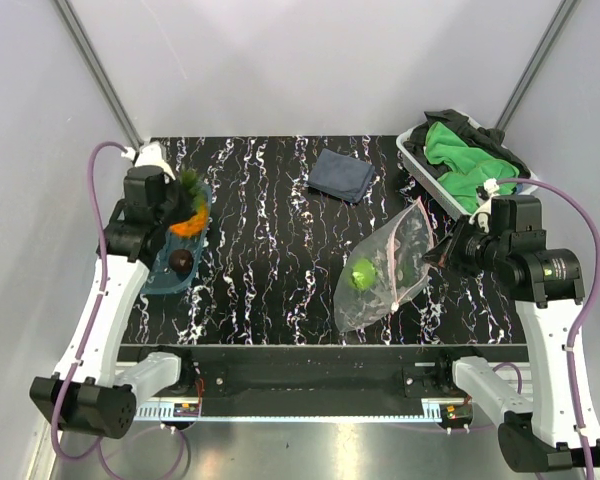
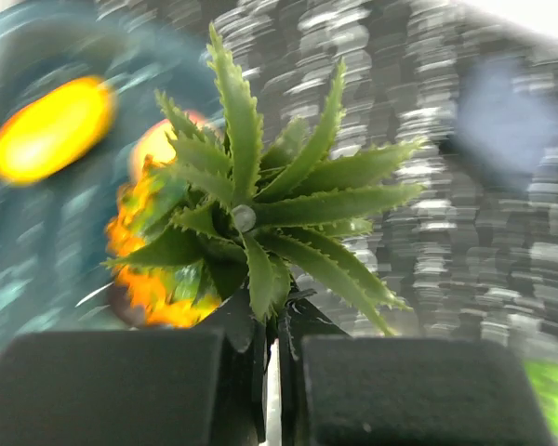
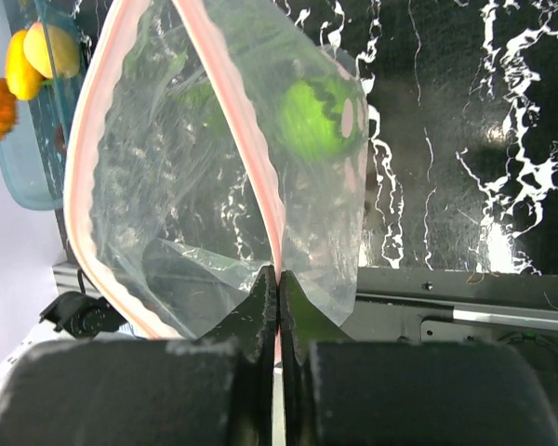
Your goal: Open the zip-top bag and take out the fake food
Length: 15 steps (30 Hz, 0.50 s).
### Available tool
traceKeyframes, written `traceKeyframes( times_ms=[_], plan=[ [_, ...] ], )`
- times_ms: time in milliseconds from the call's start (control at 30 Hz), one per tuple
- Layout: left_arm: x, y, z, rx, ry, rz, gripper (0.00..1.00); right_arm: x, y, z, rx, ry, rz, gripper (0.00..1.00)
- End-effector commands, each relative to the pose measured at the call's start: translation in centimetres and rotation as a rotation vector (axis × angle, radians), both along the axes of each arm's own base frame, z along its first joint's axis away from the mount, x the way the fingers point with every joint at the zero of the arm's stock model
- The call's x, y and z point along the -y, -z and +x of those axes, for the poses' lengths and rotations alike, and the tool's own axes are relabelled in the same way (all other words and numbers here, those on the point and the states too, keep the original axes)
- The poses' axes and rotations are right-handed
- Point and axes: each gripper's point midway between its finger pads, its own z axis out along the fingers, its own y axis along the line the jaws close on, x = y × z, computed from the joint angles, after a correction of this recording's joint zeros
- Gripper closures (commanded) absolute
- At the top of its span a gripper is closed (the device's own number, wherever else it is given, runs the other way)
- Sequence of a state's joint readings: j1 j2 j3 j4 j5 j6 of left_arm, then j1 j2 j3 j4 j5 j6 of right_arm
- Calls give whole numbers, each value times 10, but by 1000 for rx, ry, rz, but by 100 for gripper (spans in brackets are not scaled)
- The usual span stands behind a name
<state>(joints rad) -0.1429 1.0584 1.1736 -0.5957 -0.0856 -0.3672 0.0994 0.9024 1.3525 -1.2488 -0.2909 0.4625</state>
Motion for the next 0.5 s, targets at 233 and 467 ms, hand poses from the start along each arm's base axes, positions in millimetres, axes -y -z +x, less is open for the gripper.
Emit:
traceKeyframes(
  times_ms=[233,467],
  plan=[
    [-141,62,-14,-254,-512,361,100,-7,-4,-13,1,-61,23,100],
    [-184,111,-18,-443,-575,281,48,-3,-6,-15,8,-63,-6,100]
  ],
)
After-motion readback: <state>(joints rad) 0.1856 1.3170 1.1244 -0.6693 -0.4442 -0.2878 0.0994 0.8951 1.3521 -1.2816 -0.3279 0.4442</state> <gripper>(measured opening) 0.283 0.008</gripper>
